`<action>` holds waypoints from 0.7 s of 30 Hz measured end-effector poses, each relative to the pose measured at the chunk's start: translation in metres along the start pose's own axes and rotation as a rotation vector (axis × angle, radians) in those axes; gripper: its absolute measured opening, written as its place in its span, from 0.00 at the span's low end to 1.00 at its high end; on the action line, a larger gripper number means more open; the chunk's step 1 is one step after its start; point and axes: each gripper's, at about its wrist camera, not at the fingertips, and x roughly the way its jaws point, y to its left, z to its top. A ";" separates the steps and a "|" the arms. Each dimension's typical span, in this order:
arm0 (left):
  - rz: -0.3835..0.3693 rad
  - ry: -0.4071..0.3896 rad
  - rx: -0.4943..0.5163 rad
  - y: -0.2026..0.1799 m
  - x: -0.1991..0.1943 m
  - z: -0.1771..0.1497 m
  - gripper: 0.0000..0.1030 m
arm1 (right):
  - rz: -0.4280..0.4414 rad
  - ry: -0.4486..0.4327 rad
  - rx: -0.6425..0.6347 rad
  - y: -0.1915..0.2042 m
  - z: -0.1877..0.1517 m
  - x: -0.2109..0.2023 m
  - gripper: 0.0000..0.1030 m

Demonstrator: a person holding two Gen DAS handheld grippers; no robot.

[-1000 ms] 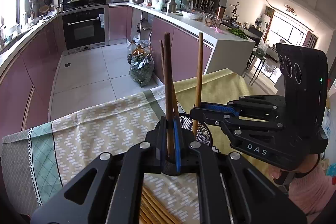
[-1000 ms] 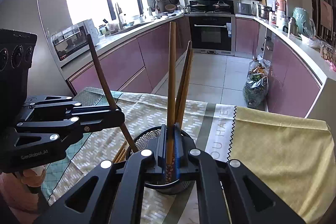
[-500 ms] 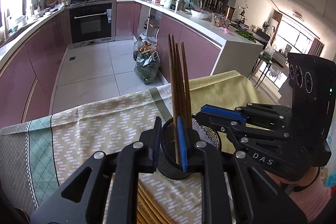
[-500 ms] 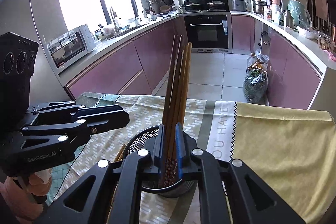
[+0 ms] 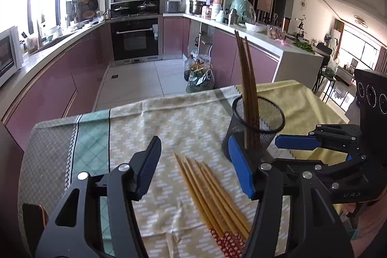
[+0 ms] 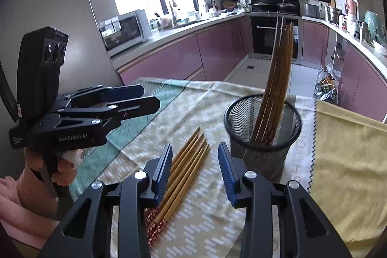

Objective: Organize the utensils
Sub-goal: 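Open both grippers to release the chopsticks into the cup, then move both grippers back to the row and grasp another chopstick each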

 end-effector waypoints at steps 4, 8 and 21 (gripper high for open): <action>0.019 0.092 -0.026 0.013 0.015 -0.032 0.55 | 0.014 0.093 0.017 0.010 -0.024 0.026 0.36; 0.032 0.154 -0.037 0.019 0.025 -0.057 0.55 | 0.026 0.132 0.057 0.011 -0.037 0.038 0.36; 0.041 0.227 -0.017 0.008 0.042 -0.085 0.55 | -0.023 0.159 0.071 0.020 -0.052 0.049 0.36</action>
